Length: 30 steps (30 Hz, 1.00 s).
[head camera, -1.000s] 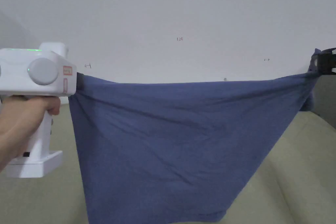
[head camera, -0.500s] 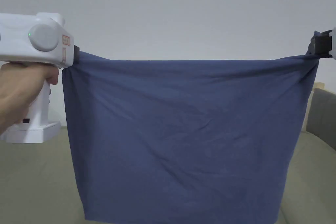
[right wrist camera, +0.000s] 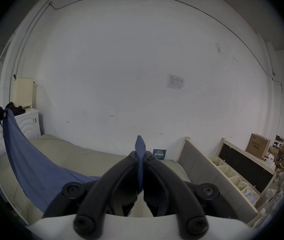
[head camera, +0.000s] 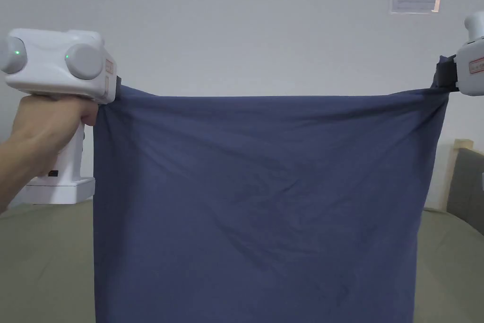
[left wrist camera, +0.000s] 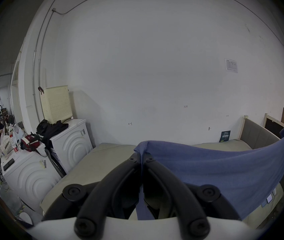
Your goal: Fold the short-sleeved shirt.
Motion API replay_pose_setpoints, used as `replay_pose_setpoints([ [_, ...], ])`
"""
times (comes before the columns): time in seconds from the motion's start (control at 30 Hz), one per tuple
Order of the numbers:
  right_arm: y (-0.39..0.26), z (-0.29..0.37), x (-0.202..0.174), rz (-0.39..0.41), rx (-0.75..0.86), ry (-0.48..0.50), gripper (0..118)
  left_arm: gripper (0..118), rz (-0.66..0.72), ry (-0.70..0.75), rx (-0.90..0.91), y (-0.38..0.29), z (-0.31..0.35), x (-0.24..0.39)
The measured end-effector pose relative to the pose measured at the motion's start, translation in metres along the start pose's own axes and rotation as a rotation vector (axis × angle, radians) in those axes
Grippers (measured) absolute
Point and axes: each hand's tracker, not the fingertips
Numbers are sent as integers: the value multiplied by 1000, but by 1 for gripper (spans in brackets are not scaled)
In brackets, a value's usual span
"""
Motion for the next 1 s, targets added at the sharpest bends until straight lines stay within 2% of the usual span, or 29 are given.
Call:
replay_pose_setpoints([
  [0.23, 20, -64, -4, 38, -6, -37, 4, 1, 7, 17, -9, 22, -58, 16],
  [0.5, 37, -147, -4, 25, -10, -67, 4, 1, -5, 52, -8, 44, -132, 42],
  [1.0, 20, -266, -30, 85, -43, -86, 4, 1, 4, 116, -44, 20, -268, 71],
])
